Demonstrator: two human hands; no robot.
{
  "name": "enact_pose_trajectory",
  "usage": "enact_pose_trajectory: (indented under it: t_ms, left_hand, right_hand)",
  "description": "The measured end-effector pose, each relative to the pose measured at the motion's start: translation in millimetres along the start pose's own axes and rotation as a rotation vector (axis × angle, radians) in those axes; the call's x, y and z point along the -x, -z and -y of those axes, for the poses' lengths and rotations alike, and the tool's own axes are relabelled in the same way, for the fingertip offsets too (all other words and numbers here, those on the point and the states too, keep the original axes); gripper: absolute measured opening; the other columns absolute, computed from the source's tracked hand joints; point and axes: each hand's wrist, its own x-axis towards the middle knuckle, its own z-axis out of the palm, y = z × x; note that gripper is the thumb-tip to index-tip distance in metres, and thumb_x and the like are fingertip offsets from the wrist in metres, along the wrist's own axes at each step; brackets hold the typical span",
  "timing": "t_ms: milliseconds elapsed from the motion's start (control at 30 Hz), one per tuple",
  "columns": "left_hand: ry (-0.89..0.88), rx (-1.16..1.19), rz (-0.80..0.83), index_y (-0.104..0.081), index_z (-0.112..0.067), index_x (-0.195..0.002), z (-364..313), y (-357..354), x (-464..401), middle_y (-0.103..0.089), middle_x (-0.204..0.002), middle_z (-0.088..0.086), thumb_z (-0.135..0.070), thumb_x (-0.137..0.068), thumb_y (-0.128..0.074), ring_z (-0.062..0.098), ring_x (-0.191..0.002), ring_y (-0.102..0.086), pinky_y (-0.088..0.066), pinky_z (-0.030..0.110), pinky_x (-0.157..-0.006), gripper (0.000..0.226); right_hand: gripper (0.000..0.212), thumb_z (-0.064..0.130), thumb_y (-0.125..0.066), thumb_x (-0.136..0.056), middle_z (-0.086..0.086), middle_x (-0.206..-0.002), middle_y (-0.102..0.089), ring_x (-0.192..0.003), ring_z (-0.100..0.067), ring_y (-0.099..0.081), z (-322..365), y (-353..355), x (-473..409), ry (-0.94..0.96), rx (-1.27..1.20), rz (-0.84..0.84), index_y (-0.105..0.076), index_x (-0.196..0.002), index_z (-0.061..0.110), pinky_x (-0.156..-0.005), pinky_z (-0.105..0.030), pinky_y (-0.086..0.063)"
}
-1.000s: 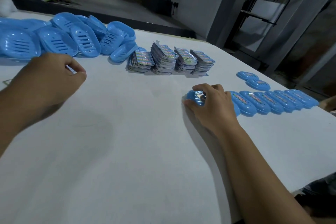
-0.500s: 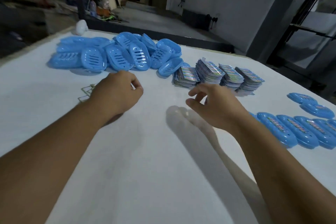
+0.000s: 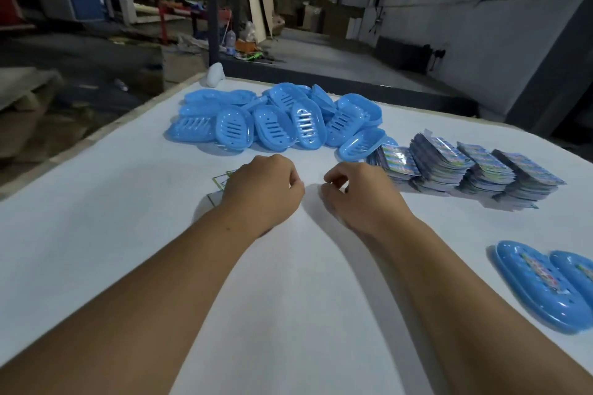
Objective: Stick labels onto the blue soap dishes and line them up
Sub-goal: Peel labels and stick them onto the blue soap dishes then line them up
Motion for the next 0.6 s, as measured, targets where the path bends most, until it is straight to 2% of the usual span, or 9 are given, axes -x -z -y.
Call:
enact_pose_trajectory:
  t_ms: [100,200,300,433,600]
  left_hand:
    - [-0.012,-0.038,-0.116,-0.07,-0.023,-0.1,1.0,-3.9,-10.3,-0.068,-0.102,-0.001,-0.035,-0.095,-0.055,0.022,-0.092,-0.061,-0.045,0.032,-0.072,0.02]
    - [-0.08,-0.141,-0.208,-0.065,-0.017,-0.116,-0.2,-8.6,-32.0,-0.062,-0.118,0.003,-0.025,-0.097,-0.056,0.026,-0.109,-0.055,-0.045,0.038,-0.084,0.023]
    - [-0.177,-0.319,-0.253,-0.058,-0.017,-0.124,-0.2,-15.9,-53.5,-0.062,-0.121,0.003,-0.015,-0.096,-0.057,0.027,-0.113,-0.051,-0.042,0.038,-0.088,0.028]
    - [-0.162,-0.487,-0.187,-0.061,-0.017,-0.115,0.0,-27.1,-73.2,-0.064,-0.116,0.003,-0.023,-0.098,-0.058,0.027,-0.114,-0.051,-0.041,0.038,-0.089,0.018]
    - [-0.096,-0.508,-0.194,-0.066,-0.02,-0.105,0.9,-31.3,-86.9,-0.065,-0.105,0.002,-0.025,-0.097,-0.057,0.028,-0.112,-0.053,-0.036,0.037,-0.085,0.012]
  right_hand:
    - [0.022,0.037,-0.063,-0.091,0.015,-0.096,-0.071,-0.087,-0.012,-0.063,-3.2,-0.2,1.6,0.027,-0.014,0.005,-0.072,-0.108,0.027,-0.077,-0.03,-0.049]
    - [0.019,0.04,-0.064,-0.091,0.018,-0.089,-0.065,-0.086,-0.01,-0.06,-5.3,-0.9,5.5,0.057,-0.023,0.008,-0.072,-0.105,0.03,-0.073,-0.027,-0.042]
    - [0.023,0.042,-0.064,-0.092,0.019,-0.091,-0.064,-0.088,-0.007,-0.057,-4.9,0.6,7.6,0.078,-0.055,0.008,-0.072,-0.11,0.029,-0.075,-0.025,-0.039]
    - [0.027,0.042,-0.063,-0.093,0.017,-0.098,-0.066,-0.092,-0.007,-0.059,-5.7,3.7,9.5,0.086,-0.079,0.007,-0.071,-0.115,0.029,-0.077,-0.026,-0.041]
    - [0.025,0.042,-0.065,-0.092,0.017,-0.096,-0.067,-0.092,-0.009,-0.06,-9.0,9.7,9.7,0.082,-0.119,-0.021,-0.071,-0.113,0.03,-0.079,-0.03,-0.047]
